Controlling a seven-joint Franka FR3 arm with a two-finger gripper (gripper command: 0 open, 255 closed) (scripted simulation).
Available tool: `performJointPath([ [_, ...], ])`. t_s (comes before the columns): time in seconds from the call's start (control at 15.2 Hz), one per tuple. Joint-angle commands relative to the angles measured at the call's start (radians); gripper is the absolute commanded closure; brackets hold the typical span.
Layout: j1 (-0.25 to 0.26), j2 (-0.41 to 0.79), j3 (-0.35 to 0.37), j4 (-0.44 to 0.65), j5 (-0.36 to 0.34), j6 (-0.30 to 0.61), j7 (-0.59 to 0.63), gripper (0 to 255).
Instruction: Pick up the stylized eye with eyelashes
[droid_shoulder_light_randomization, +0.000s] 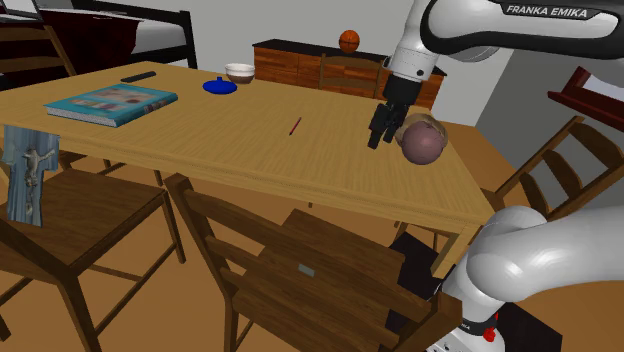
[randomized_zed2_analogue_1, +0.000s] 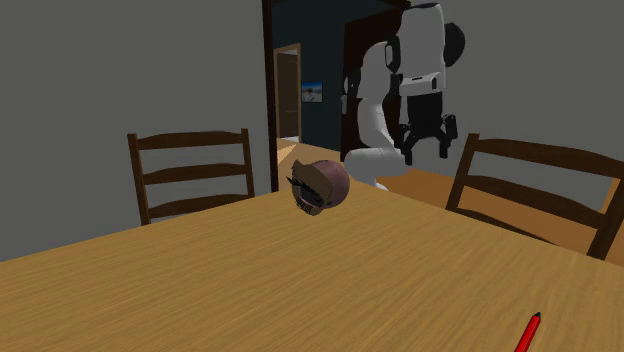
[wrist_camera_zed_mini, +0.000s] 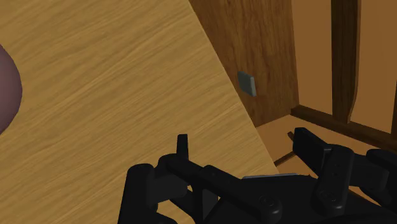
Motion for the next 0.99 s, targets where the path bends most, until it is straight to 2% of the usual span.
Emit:
performJointPath([
  [0.0,0.000,0.000,0.000,0.000,0.000,0.000,0.000,0],
  [0.46,-0.017,0.058,-0.191,0.110,-0.086,-0.100,-0.268,0],
  [0.92,-0.004,0.206,-0.381,0.299,-0.141,-0.188,-0.548,0],
])
